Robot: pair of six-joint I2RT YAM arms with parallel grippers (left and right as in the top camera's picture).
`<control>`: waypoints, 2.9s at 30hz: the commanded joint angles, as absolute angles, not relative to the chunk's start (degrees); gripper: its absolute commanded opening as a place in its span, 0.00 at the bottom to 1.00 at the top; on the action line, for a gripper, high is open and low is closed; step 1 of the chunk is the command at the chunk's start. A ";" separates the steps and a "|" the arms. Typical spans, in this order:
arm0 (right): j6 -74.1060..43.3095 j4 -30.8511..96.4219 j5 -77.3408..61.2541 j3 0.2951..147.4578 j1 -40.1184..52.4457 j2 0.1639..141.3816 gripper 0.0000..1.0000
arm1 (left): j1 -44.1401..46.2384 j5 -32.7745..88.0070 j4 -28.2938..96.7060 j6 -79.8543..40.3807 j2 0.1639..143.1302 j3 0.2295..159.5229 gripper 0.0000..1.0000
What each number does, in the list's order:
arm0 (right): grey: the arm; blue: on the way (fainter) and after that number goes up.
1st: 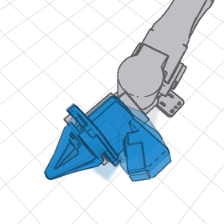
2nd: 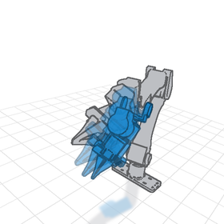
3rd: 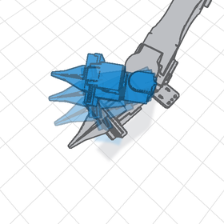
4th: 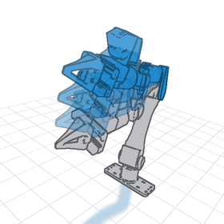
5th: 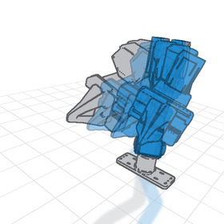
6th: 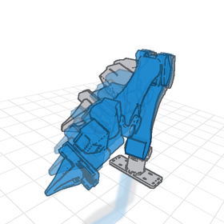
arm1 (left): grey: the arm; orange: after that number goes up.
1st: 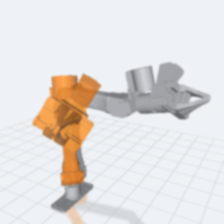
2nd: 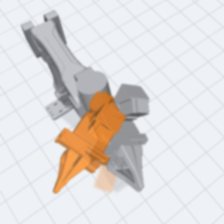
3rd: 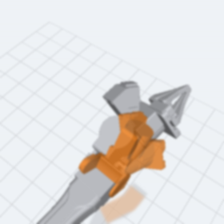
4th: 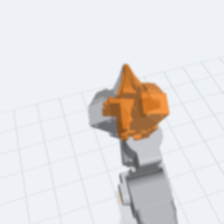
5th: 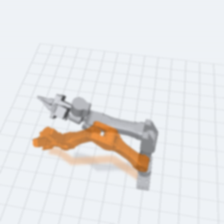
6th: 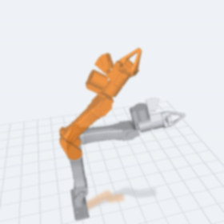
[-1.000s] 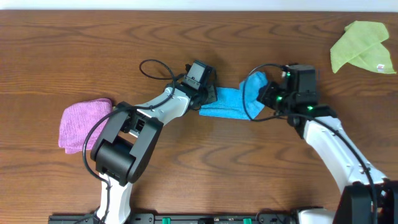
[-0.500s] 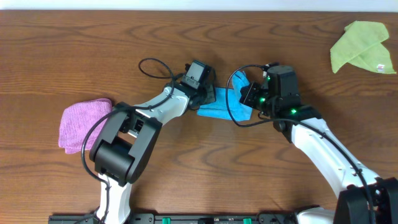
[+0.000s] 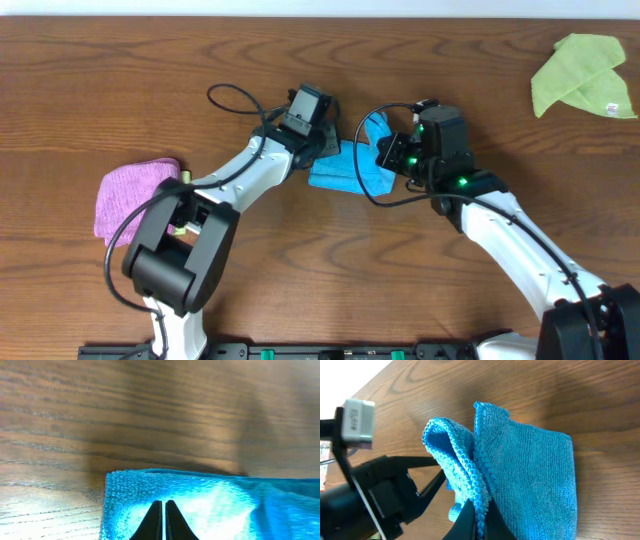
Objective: Fold the cloth
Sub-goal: 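Fold the right end of the strip toward the left gripper, then release the folded blue cloth and lift both grippers away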
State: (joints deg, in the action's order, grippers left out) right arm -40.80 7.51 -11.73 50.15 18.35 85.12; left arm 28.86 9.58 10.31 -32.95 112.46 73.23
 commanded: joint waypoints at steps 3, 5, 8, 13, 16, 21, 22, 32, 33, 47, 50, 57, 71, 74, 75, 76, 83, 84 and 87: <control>-41.76 6.61 -10.90 49.89 20.12 84.44 0.01 | 26.96 8.34 10.70 -31.64 109.54 73.21 0.05; -41.74 6.59 -10.41 49.89 20.62 84.44 0.01 | 26.15 8.36 10.76 -31.62 108.53 73.21 0.06; -41.71 6.57 -8.97 49.89 21.65 84.49 0.01 | 24.53 8.10 11.62 -31.20 106.54 73.21 0.05; -41.74 5.21 -8.03 49.89 23.33 86.06 0.01 | 22.70 7.20 14.22 -29.67 103.44 73.21 0.06; -41.74 4.91 -7.92 50.52 23.99 88.09 0.01 | 22.39 6.79 16.03 -28.64 101.80 73.21 0.06; -41.47 4.49 -7.92 53.08 25.21 92.33 0.01 | 22.35 4.82 18.72 -28.23 99.18 73.21 0.05; -41.43 4.47 -7.92 53.67 25.43 93.01 0.01 | 22.35 4.36 19.14 -28.23 98.85 73.21 0.06; -40.21 4.45 -7.46 59.90 28.53 99.26 0.01 | 21.65 4.01 22.74 -28.01 96.25 73.21 0.05; -40.18 4.47 -7.49 60.31 28.75 99.74 0.01 | 21.54 4.03 22.81 -27.83 96.09 73.21 0.06; -40.23 3.33 -7.49 62.11 31.81 104.33 0.01 | 19.77 4.01 22.92 -27.81 92.99 73.21 0.06; -40.23 3.16 -7.25 62.11 32.47 104.71 0.01 | 19.73 4.01 22.90 -27.81 92.75 73.21 0.06; -40.18 3.16 -6.70 62.11 33.19 105.14 0.14 | 19.73 4.03 22.92 -27.81 92.44 73.21 0.06; -40.21 -0.54 -13.72 62.39 33.26 104.66 0.74 | 19.73 4.01 22.26 -27.83 92.44 73.21 0.06; -39.94 -0.45 -13.63 62.89 32.86 102.91 0.77 | 19.64 4.03 22.33 -27.86 92.44 73.21 0.05; -39.18 -0.45 -13.52 63.07 32.32 101.67 0.78 | 19.51 4.03 22.50 -27.90 92.44 73.21 0.06; -38.24 -0.38 -13.50 63.13 31.73 100.57 0.79 | 19.44 4.05 22.74 -28.25 92.44 73.21 0.05; -28.56 14.94 -6.66 63.44 22.59 85.01 0.89 | 17.96 7.51 29.71 -30.46 89.45 73.21 0.16; -26.74 17.82 -6.66 63.44 20.80 82.87 0.93 | 17.76 7.51 30.59 -30.41 88.73 73.21 0.15; -23.18 27.75 -9.50 63.42 14.41 77.43 0.97 | 17.26 7.53 32.69 -30.44 86.48 73.19 0.15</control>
State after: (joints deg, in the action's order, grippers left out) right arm -29.32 24.43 -8.86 62.96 18.20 80.53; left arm 17.82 7.07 31.79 -30.09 89.08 73.21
